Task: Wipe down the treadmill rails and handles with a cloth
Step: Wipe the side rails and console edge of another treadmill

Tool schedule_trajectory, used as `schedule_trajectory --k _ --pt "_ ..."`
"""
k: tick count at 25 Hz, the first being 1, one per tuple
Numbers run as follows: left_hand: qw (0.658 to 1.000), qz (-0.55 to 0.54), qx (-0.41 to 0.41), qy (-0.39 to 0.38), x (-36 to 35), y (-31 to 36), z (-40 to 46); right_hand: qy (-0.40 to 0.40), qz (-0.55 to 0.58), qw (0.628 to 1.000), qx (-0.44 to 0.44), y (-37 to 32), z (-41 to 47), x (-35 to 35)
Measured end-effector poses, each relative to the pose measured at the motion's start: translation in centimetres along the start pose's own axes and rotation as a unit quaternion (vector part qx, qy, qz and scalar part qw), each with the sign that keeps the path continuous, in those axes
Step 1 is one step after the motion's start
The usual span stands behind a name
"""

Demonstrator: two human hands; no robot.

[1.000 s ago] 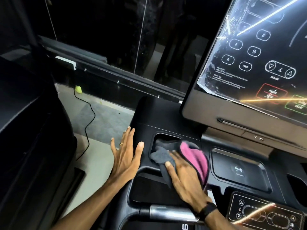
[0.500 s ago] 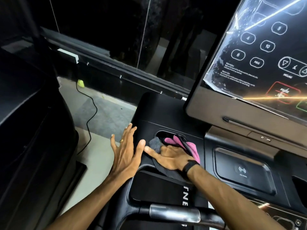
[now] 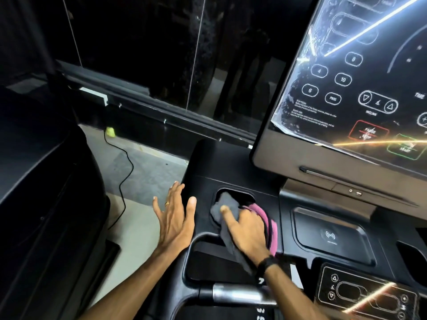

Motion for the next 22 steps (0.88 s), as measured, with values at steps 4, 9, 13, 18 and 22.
schedule_trajectory --k 4,9,13,18,22 --pt "0.962 -0.214 0.133 0.101 1.3 -0.5 0.4 0.204 0.401 0.886 -0.112 -3.5 -1.4 -0.5" --pt "0.841 -0.398 0.287 0.230 4.1 -7.3 -0.5 -0.154 -0.143 0.918 0.337 -9.3 -1.3 -8.1" --pt "0.874 -0.361 0.294 0.137 5.4 -9.0 -1.5 -0.247 -0.199 0.917 0.243 -9.8 5.8 -11.5" --pt "0.919 -0.311 0.242 0.015 4.6 -7.5 1.2 -0.223 -0.239 0.931 0.165 -9.4 18.3 -10.1" --pt "0.935 -0.260 0.242 0.001 3.9 -5.8 2.9 -0.131 -0.288 0.930 0.185 -9.2 18.3 -9.4"
Point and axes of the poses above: each hand's wrist, its own z-axis towards the middle knuckle, its own x-axis out of the back of the hand, y = z × x, the point moved 2 cm from there along z, towards the middle knuckle, and after that the axes turned 2 degrees about y, right-handed, at the moved point
